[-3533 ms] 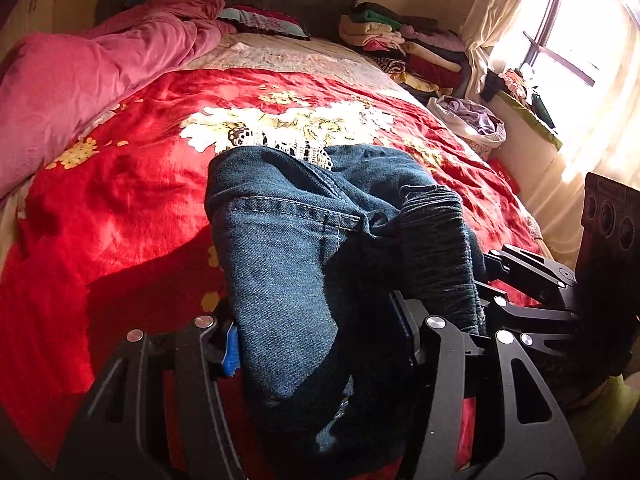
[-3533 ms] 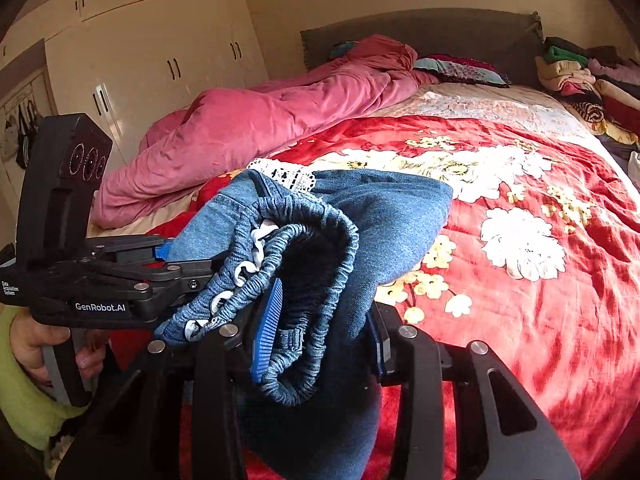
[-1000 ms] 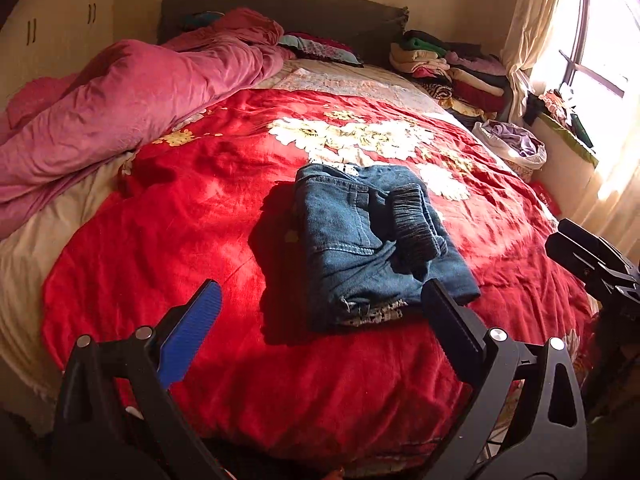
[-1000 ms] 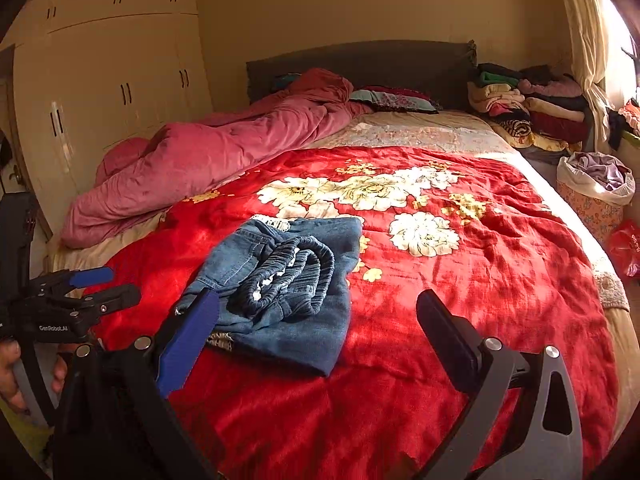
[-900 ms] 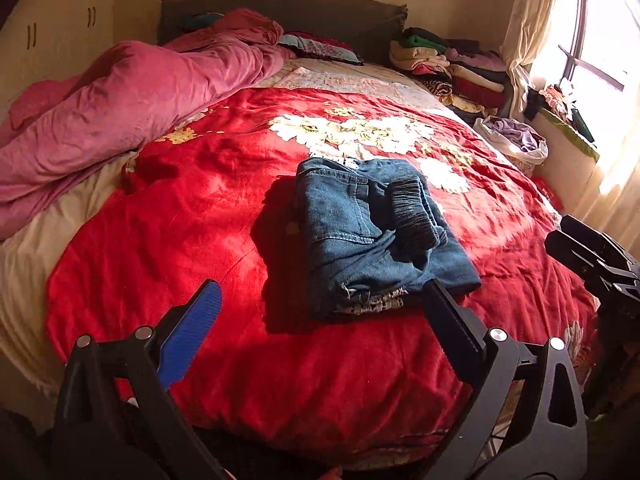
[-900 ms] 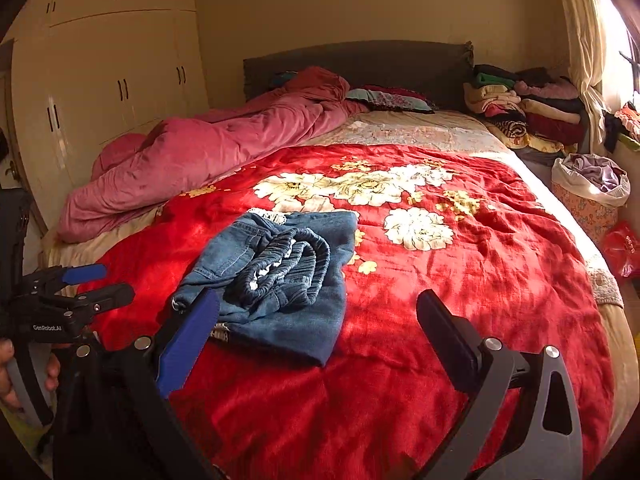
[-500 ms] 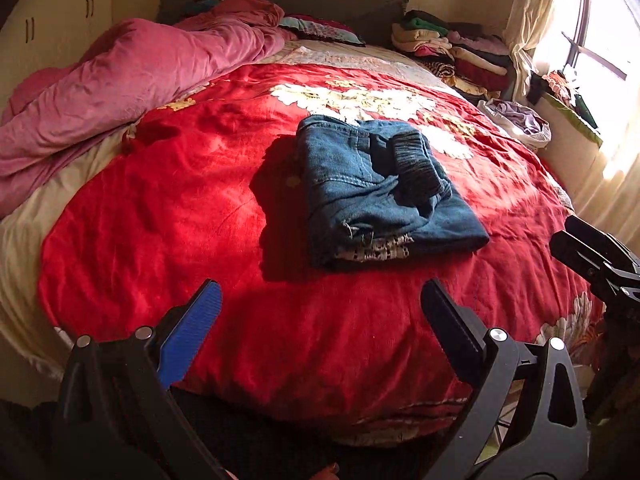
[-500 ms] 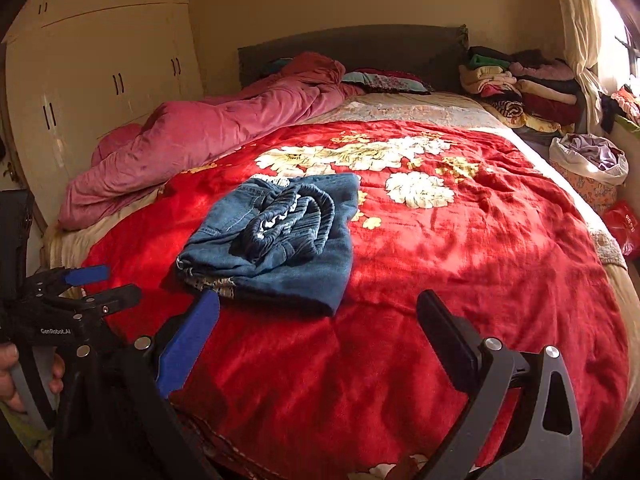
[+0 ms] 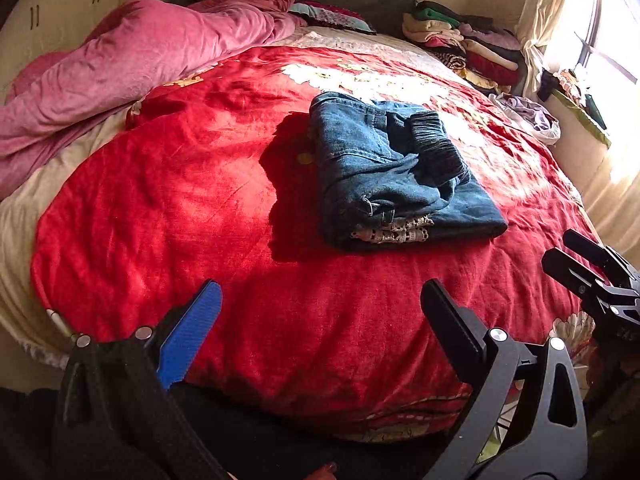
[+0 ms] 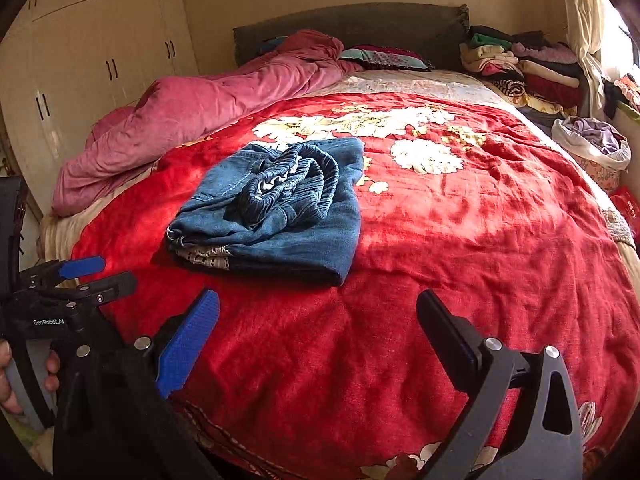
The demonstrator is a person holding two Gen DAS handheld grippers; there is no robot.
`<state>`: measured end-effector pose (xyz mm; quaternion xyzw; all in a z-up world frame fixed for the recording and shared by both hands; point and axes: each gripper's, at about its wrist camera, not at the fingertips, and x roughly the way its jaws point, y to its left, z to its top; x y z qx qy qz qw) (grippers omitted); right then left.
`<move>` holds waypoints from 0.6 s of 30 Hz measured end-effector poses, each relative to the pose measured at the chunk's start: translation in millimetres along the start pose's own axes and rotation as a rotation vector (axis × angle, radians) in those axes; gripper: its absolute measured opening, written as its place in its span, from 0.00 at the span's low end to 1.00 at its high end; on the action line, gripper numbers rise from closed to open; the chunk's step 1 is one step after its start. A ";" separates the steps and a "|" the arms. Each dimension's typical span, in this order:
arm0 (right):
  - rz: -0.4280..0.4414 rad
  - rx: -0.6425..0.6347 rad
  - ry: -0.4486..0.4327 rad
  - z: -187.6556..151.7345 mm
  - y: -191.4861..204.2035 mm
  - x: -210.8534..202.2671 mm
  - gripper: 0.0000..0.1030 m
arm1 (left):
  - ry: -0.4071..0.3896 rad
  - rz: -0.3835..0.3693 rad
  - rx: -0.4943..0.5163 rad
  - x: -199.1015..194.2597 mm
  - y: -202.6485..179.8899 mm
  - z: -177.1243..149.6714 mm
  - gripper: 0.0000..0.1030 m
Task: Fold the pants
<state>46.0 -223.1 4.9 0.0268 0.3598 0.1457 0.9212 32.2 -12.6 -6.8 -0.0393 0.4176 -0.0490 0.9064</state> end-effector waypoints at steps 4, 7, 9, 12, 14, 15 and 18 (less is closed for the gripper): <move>0.005 -0.003 0.006 0.0 1.4 0.4 0.96 | -0.002 0.004 -0.002 -1.0 1.9 0.6 0.91; 0.001 -0.010 0.005 0.5 3.9 -0.3 0.96 | -0.006 0.005 -0.004 -2.5 2.9 0.8 0.91; -0.005 -0.015 0.000 1.3 4.7 -1.4 0.96 | -0.007 0.005 -0.004 -2.6 3.0 0.9 0.91; -0.008 -0.020 -0.003 1.7 5.1 -3.2 0.96 | -0.004 0.005 -0.008 -3.0 3.6 1.1 0.91; -0.008 -0.019 -0.003 1.9 4.8 -3.7 0.96 | -0.006 0.005 -0.008 -3.7 4.0 1.1 0.91; -0.008 -0.019 -0.004 1.9 4.9 -3.8 0.96 | -0.007 0.005 -0.007 -3.3 3.8 1.1 0.91; -0.012 -0.022 0.000 1.6 5.7 -4.4 0.96 | -0.008 0.004 -0.010 -4.6 5.3 2.0 0.91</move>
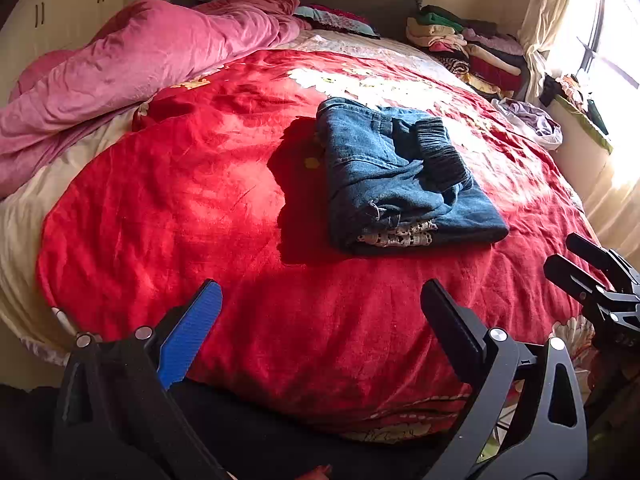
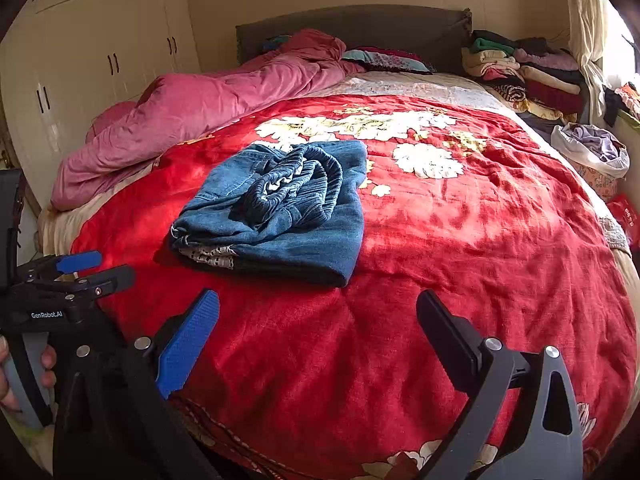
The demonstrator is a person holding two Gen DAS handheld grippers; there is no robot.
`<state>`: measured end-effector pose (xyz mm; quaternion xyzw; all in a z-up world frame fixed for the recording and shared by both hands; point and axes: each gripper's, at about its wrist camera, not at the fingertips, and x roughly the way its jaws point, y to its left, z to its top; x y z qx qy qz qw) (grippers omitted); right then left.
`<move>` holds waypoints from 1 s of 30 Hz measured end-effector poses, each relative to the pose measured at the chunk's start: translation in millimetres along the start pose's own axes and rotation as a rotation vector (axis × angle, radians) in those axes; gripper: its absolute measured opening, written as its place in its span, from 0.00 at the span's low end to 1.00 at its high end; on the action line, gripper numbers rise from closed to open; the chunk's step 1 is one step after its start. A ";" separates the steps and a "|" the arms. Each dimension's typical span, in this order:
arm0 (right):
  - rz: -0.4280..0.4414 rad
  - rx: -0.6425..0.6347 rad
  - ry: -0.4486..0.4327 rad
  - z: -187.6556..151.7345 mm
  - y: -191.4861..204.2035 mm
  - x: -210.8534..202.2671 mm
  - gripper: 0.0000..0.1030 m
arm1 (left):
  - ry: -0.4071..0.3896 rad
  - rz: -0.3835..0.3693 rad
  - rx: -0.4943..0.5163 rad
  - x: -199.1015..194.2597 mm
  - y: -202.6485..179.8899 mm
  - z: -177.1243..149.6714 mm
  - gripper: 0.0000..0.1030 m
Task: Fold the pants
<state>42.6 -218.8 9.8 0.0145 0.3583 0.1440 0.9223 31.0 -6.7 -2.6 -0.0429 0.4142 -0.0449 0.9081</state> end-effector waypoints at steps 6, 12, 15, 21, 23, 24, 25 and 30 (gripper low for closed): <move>0.002 -0.004 -0.004 0.2 0.7 -1.5 0.96 | -0.002 0.001 -0.002 -0.8 0.7 0.3 0.91; 0.004 -0.003 -0.004 0.2 0.6 -1.8 0.96 | -0.002 0.002 0.000 -0.6 0.8 0.1 0.91; 0.004 -0.005 -0.005 0.3 0.7 -1.7 0.96 | -0.001 -0.002 -0.003 -1.5 2.0 0.9 0.91; 0.007 -0.001 -0.005 -0.3 1.6 -2.0 0.96 | -0.003 -0.005 -0.005 -2.8 1.6 0.9 0.91; 0.007 -0.002 -0.004 -0.4 1.7 -1.9 0.96 | -0.003 -0.008 -0.004 -2.6 1.6 0.8 0.91; 0.006 -0.001 -0.004 -0.4 1.8 -2.0 0.96 | -0.003 -0.011 -0.004 -2.6 1.9 0.7 0.91; 0.006 -0.001 -0.005 -0.4 1.7 -2.1 0.96 | -0.005 -0.013 -0.007 -3.0 2.2 0.7 0.91; 0.005 -0.001 -0.002 -0.5 2.0 -1.8 0.96 | -0.004 -0.015 -0.009 -3.0 2.6 0.2 0.91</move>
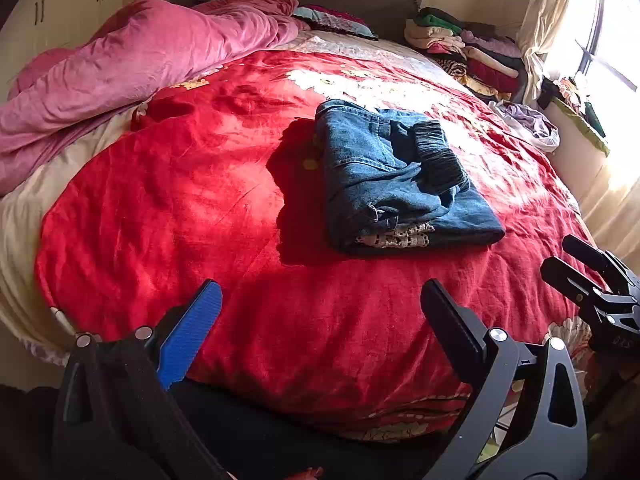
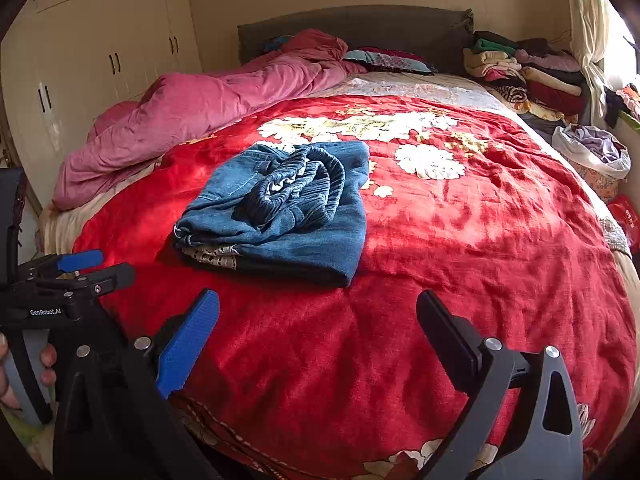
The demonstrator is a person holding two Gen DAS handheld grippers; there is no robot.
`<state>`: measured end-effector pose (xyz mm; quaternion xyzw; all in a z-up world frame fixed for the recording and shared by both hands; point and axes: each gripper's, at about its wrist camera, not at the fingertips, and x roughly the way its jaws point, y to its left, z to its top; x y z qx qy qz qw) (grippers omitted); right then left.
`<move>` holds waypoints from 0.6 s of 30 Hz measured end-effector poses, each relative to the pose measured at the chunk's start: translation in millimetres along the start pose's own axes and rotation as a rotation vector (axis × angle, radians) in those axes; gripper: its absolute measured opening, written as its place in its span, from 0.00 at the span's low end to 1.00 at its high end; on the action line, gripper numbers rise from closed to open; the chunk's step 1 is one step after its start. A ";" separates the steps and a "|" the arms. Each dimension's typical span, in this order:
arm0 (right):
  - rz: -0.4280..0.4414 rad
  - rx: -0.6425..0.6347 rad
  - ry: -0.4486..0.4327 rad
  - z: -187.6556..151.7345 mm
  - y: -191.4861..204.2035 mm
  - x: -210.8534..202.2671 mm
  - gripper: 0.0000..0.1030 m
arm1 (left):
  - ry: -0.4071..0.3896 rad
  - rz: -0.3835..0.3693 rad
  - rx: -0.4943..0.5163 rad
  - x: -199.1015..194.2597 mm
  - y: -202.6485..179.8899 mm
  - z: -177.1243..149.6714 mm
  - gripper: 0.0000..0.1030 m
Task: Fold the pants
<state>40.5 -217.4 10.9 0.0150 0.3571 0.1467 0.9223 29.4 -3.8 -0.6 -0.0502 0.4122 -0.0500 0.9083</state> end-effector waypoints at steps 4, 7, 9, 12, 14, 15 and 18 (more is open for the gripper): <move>-0.001 -0.004 0.001 0.2 0.5 0.4 0.96 | -0.001 -0.001 0.001 0.3 0.2 -0.2 0.91; 0.000 -0.005 0.001 0.4 0.6 0.6 0.96 | 0.000 -0.003 0.000 0.3 0.3 -0.2 0.91; -0.001 -0.006 0.004 0.3 1.1 1.0 0.96 | 0.000 -0.014 0.000 0.8 -0.6 -0.9 0.91; 0.000 -0.009 0.005 0.9 1.8 1.5 0.96 | 0.005 -0.024 0.000 1.8 -1.9 -2.1 0.91; 0.001 -0.015 0.008 1.8 2.4 2.5 0.96 | 0.009 -0.024 -0.003 2.3 -2.2 -2.7 0.91; 0.003 -0.017 0.009 2.2 2.6 2.8 0.96 | 0.009 -0.025 -0.004 2.4 -2.2 -2.9 0.91; 0.003 -0.018 0.007 3.0 2.6 3.1 0.96 | 0.009 -0.027 -0.004 2.4 -2.0 -2.8 0.91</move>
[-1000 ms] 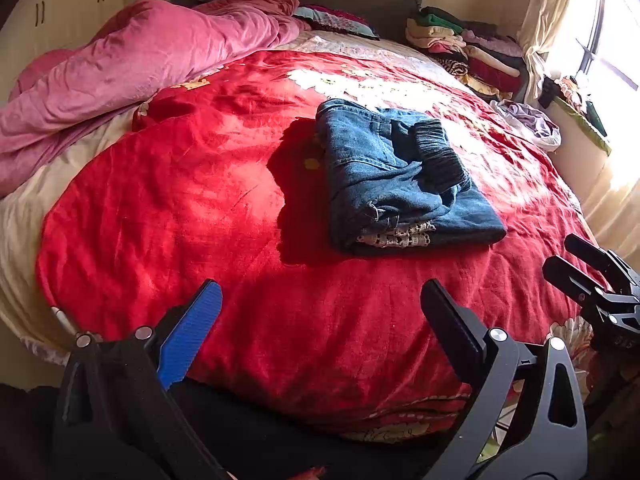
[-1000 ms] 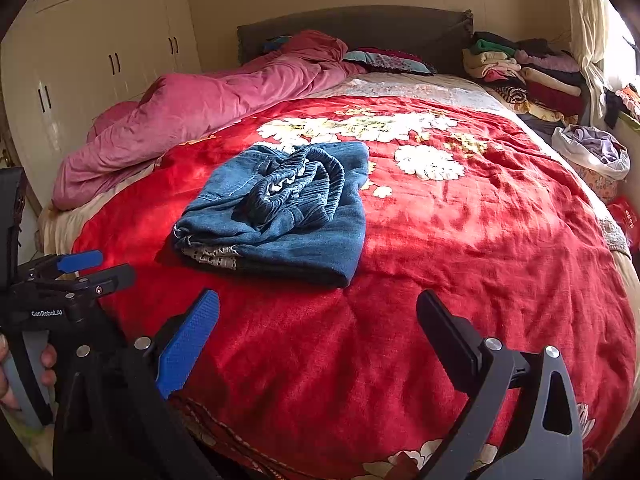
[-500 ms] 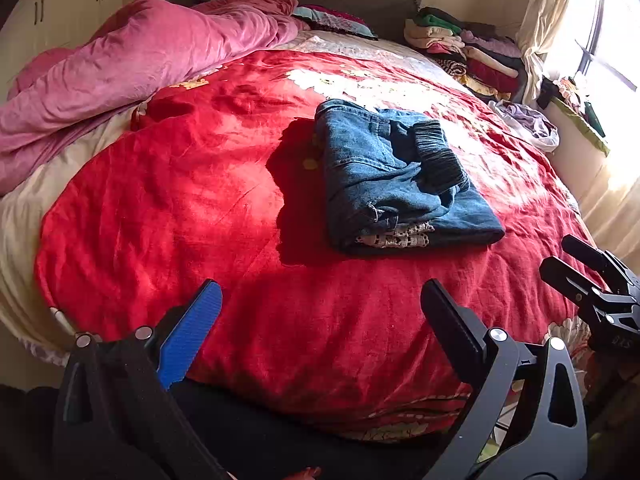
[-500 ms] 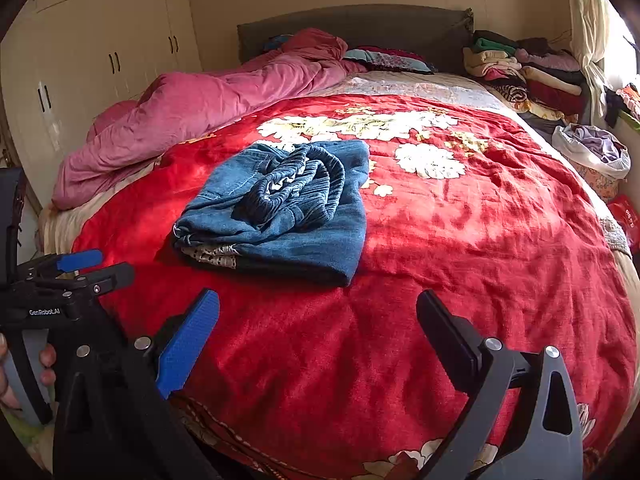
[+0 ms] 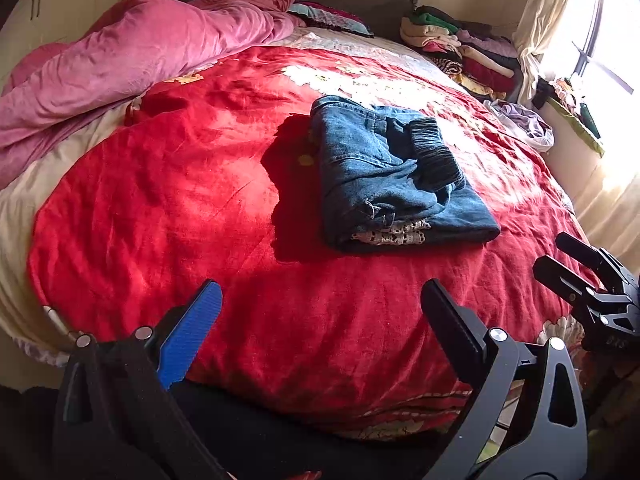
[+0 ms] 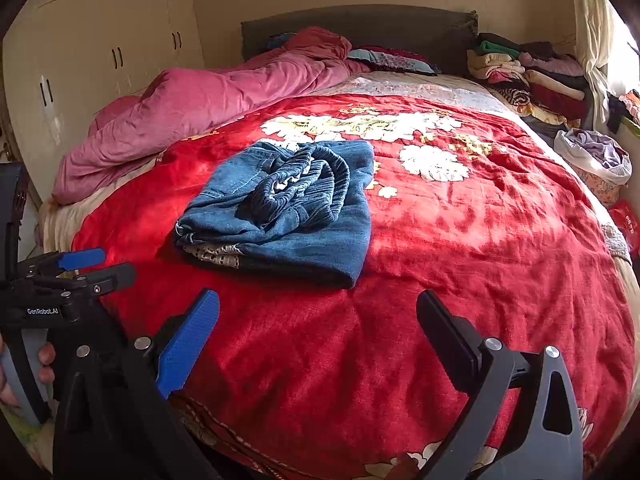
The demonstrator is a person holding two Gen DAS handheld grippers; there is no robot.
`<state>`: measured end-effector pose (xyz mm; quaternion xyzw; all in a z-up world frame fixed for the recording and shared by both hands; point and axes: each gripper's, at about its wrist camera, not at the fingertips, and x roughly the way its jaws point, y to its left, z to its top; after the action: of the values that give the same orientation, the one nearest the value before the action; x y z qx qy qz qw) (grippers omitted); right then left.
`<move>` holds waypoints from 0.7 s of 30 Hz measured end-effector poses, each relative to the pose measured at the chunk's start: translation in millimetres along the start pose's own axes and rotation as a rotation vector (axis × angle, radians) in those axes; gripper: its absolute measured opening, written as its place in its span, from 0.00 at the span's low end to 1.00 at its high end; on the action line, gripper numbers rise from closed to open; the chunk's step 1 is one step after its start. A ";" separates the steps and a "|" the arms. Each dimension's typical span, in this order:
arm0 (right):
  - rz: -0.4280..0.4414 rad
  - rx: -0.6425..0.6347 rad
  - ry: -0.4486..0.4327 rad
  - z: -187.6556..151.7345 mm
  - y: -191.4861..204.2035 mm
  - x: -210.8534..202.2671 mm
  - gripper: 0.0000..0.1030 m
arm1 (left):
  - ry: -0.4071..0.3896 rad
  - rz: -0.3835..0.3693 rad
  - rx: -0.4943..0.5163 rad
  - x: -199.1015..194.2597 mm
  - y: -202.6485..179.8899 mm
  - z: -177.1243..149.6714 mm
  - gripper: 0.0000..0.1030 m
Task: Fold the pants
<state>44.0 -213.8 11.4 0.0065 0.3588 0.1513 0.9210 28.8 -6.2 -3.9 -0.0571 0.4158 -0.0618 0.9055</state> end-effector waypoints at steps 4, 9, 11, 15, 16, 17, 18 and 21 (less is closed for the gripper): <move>-0.005 0.000 0.003 -0.2 -0.4 0.1 0.96 | 0.005 -0.003 -0.006 1.5 1.5 -0.3 0.91; -0.008 0.001 0.005 -0.9 -2.7 0.4 0.96 | 0.006 -0.002 -0.007 1.9 2.3 0.0 0.91; -0.011 0.002 0.007 -1.3 -3.7 0.7 0.96 | 0.006 0.004 -0.011 2.3 2.5 -0.9 0.91; -0.015 0.003 0.007 -1.8 -5.1 0.5 0.96 | 0.009 0.014 -0.018 3.1 3.0 -1.3 0.91; -0.015 0.005 0.007 -2.0 -6.2 0.4 0.96 | 0.008 0.016 -0.021 3.1 3.7 -1.4 0.91; -0.017 0.007 0.007 -2.1 -7.4 0.4 0.96 | 0.008 0.017 -0.026 3.0 4.1 -1.4 0.91; -0.018 0.010 0.007 -2.3 -8.7 0.5 0.96 | 0.007 0.011 -0.032 3.0 5.5 -0.9 0.91; -0.025 0.013 0.008 -3.0 -12.5 1.0 0.96 | 0.012 0.021 -0.045 4.9 9.5 0.0 0.91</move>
<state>46.1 -225.8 7.0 0.0074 0.3633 0.1376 0.9214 32.5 2.3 -9.0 -0.0728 0.4232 -0.0435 0.9021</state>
